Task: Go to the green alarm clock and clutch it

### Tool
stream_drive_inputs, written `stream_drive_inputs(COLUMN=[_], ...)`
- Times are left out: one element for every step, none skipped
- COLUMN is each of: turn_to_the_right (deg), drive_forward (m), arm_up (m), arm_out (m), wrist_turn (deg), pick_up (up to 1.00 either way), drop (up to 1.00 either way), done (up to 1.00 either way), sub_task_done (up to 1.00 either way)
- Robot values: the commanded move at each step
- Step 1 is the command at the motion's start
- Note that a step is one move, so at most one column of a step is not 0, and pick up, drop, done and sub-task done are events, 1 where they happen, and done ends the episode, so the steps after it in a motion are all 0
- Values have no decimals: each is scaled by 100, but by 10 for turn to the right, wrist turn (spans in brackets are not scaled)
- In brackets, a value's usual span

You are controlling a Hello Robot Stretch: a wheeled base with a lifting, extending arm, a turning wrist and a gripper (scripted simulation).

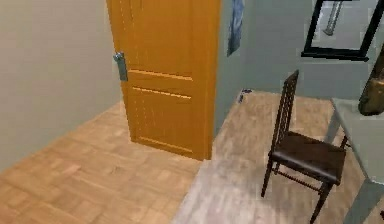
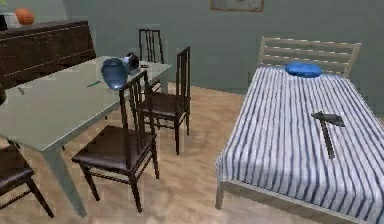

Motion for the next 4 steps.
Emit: stream_drive_inputs(turn_to_the_right=[-30,0,-390,0], drive_forward=[0,45,0,100], arm_up=[0,0,0,0], arm_out=[0,0,0,0], wrist_turn=[0,0,0,0], pick_up=[0,0,0,0], drop=[0,0,0,0], done=[0,0,0,0], sub_task_done=[0,0,0,0])
